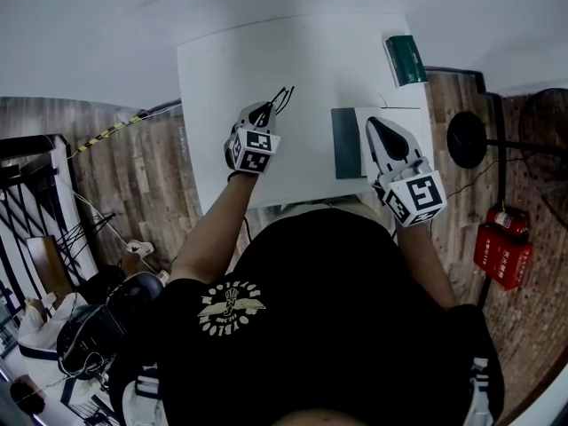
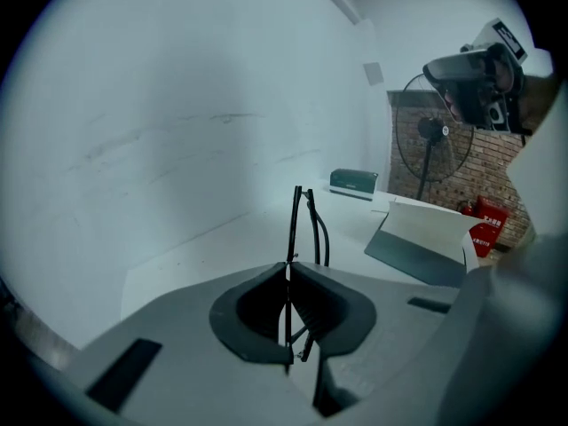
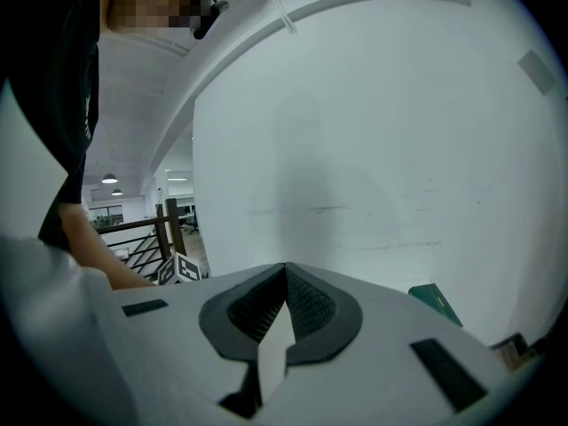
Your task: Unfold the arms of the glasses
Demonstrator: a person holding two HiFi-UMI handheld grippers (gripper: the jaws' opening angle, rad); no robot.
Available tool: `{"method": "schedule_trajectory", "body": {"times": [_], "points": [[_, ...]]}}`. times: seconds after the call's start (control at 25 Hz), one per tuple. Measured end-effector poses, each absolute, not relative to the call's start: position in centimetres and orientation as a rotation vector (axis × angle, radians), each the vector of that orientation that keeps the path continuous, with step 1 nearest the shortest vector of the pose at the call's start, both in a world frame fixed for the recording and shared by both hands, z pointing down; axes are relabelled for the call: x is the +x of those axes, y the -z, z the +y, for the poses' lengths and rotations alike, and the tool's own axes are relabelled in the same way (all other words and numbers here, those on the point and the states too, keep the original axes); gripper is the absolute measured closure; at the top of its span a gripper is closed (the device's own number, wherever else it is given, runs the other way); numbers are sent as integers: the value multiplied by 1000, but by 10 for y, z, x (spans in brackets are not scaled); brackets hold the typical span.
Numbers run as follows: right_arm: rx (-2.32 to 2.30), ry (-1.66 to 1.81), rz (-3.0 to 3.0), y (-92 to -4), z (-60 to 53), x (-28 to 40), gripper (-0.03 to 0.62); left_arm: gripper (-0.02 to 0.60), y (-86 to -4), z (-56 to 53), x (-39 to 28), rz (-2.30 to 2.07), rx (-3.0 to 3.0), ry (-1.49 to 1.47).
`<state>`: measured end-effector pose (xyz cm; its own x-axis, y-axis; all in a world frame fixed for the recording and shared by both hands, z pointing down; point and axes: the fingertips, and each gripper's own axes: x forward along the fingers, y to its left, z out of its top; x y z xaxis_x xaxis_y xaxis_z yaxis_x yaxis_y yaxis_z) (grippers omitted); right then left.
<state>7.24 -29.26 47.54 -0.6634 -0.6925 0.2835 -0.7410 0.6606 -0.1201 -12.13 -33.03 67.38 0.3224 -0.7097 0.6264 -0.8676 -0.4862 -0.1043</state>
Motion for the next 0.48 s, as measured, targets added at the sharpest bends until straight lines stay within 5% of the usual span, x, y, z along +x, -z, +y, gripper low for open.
{"method": "schedule_trajectory", "body": {"times": [0.48], "points": [[1093, -282, -2720, -456, -266, 42, 592, 561, -573, -306, -142, -1581, 2331, -566]]}}
